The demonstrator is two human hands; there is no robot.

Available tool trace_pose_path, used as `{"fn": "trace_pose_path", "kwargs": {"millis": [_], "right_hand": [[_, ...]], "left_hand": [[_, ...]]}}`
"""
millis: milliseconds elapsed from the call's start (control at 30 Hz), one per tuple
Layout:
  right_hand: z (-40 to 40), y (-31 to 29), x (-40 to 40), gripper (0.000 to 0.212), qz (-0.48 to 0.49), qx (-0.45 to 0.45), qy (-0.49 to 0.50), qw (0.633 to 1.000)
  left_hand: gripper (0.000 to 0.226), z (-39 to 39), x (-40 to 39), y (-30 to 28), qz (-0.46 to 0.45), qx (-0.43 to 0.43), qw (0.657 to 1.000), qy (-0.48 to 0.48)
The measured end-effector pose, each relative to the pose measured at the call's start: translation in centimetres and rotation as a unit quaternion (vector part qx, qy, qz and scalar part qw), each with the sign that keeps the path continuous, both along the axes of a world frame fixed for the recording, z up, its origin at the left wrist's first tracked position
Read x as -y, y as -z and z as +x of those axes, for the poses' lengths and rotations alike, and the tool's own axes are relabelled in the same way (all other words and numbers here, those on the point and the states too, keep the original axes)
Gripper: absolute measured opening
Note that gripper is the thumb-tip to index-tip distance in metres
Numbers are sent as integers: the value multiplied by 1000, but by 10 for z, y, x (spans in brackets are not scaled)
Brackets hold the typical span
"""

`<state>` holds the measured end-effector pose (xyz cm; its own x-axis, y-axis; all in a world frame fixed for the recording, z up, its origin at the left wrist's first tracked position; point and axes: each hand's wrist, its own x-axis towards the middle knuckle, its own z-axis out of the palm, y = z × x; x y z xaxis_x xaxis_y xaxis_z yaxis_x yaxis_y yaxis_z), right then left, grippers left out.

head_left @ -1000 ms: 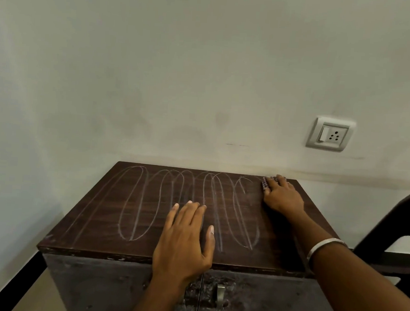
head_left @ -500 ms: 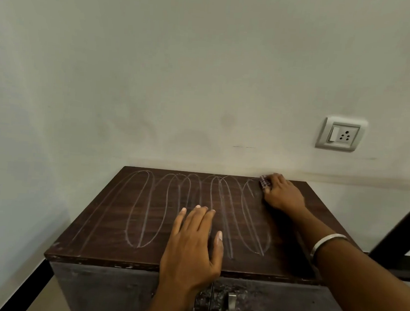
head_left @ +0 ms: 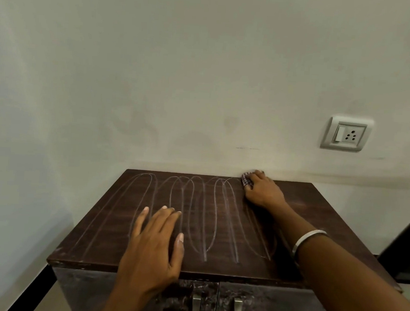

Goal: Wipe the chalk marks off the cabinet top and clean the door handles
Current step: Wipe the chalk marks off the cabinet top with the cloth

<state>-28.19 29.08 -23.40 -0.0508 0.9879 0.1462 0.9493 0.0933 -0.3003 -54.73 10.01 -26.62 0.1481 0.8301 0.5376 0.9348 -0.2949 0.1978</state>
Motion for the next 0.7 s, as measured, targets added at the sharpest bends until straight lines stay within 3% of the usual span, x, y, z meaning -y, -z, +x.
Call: {"fn": "trace_pose_path", "kwargs": {"millis": [333, 533, 700], "right_hand": [[31, 4, -5, 53, 8, 0, 82, 997], [-13, 5, -2, 53, 4, 6, 23, 1000], [15, 6, 2, 54, -1, -2, 29, 1000]], "left_hand": [[54, 0, -1, 2, 3, 12, 1000, 1], [53, -1, 0, 1, 4, 11, 1000, 1], [52, -2, 2, 1, 2, 13, 1000, -2]]}}
